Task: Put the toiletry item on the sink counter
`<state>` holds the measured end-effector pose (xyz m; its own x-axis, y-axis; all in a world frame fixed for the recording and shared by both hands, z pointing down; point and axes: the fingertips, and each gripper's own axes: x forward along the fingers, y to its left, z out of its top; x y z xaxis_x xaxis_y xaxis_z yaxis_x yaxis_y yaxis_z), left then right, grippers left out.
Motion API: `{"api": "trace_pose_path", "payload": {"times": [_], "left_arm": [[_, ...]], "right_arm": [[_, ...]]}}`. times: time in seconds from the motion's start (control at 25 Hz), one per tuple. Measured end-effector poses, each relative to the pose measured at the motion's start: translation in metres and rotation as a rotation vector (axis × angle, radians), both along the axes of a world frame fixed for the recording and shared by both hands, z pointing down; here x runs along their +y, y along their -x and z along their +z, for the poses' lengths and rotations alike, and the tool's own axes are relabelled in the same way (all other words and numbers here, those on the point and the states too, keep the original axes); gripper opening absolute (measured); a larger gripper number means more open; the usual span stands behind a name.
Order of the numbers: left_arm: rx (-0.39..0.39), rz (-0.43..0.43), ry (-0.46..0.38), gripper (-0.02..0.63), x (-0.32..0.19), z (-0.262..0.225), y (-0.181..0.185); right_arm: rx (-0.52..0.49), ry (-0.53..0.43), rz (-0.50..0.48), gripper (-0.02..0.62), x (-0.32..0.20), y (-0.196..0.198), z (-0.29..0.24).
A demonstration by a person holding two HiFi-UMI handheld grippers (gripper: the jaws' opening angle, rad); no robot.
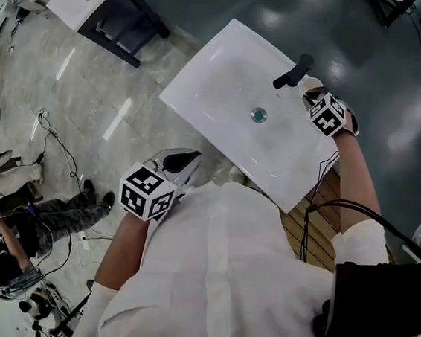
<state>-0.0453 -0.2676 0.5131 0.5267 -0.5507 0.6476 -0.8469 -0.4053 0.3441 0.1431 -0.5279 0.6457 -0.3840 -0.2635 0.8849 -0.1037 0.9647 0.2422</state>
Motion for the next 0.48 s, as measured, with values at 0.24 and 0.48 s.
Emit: {"api": "trace_pose_path", "payload": {"times": [0.24, 0.48], "left_arm": [[-0.014, -0.011, -0.004, 0.006, -0.0083, 0.0039, 0.0095], [-0.010, -0.004, -0.008, 0.006, -0.0060, 0.0030, 0.0077]], "right_arm": [[-0.001, 0.013, 0.006, 0.017, -0.0095, 0.0077, 0.0056], [-0.002, 0.027, 0.015, 0.026, -0.0087, 0.0064, 0.0079]]}}
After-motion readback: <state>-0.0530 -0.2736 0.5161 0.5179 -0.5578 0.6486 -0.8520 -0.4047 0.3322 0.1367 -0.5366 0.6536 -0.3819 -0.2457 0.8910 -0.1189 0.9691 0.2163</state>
